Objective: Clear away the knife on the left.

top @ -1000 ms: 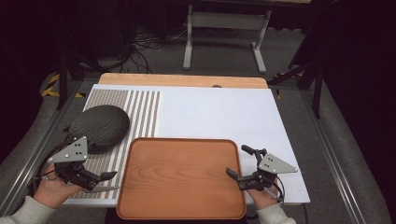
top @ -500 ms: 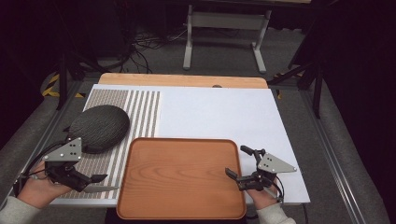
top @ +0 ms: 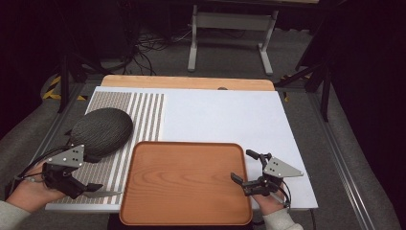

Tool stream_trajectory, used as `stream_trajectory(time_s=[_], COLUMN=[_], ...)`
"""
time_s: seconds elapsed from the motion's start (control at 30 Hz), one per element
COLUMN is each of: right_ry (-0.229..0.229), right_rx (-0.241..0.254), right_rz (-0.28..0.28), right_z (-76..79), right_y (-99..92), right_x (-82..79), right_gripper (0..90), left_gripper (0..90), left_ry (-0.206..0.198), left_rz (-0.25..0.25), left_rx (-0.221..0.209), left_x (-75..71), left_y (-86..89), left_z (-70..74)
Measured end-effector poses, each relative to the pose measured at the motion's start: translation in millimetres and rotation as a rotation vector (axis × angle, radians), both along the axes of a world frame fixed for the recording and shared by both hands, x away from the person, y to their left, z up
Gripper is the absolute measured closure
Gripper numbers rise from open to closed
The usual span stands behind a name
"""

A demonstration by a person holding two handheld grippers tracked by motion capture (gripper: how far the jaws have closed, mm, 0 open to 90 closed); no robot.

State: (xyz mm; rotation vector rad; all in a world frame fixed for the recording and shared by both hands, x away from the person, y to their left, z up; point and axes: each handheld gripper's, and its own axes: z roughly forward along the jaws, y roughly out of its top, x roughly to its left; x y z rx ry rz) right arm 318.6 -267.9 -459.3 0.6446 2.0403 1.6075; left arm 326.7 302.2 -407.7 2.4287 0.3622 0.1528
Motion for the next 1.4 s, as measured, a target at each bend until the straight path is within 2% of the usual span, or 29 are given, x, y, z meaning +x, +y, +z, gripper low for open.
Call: stream_trajectory(time_s=[0.03, 0.2, 0.3, 0.6, 0.77, 0.93, 1.03, 1.1, 1.17, 1.23, 1.37, 1.4], right_ry=[0.001, 0.005, 0.000, 0.002, 0.002, 0.003, 0.004, 0.005, 0.006, 0.005, 0.006, 0.007], right_rx=[0.000, -0.007, -0.010, -0.010, -0.010, -0.009, -0.010, -0.010, -0.011, -0.011, -0.011, -0.011], right_rz=[0.001, 0.003, -0.001, 0.001, 0.002, 0.004, 0.004, 0.003, 0.003, 0.004, 0.004, 0.004], right_z=[0.0, -0.5, 0.5, 0.1, 0.1, 0.2, 0.0, -0.1, -0.1, -0.1, -0.4, -0.4], right_y=[0.0, 0.4, -0.1, -0.1, -0.2, -0.6, -0.5, -0.4, -0.3, -0.3, -0.2, -0.2], right_x=[0.0, 0.8, 0.7, 1.0, 1.1, 1.2, 1.3, 1.3, 1.3, 1.4, 1.5, 1.5], right_gripper=[3.2, 3.3, 3.3, 3.3, 3.2, 3.3, 3.3, 3.3, 3.3, 3.3, 3.3, 3.3], left_gripper=[18.3, 21.8, 25.5, 30.4, 34.6, 40.4, 44.6, 47.1, 50.0, 51.9, 53.3, 54.9], left_ry=[0.013, 0.074, 0.094, 0.110, 0.107, 0.125, 0.127, 0.122, 0.125, 0.126, 0.137, 0.137], left_rz=[-0.015, -0.036, -0.038, -0.045, -0.088, -0.107, -0.117, -0.133, -0.139, -0.152, -0.158, -0.158], left_rx=[0.026, 0.050, 0.097, 0.226, 0.306, 0.377, 0.392, 0.427, 0.441, 0.481, 0.525, 0.525], left_x=[0.4, 2.7, 3.9, 5.7, 5.9, 6.2, 6.5, 7.7, 7.7, 8.1, 10.2, 10.2], left_y=[2.1, 6.9, 9.6, 15.3, 16.0, 18.0, 19.1, 20.5, 20.7, 20.6, 20.5, 20.5], left_z=[-0.8, -5.0, -7.6, -17.6, -23.0, -30.9, -32.8, -34.3, -35.0, -36.3, -39.1, -39.1])
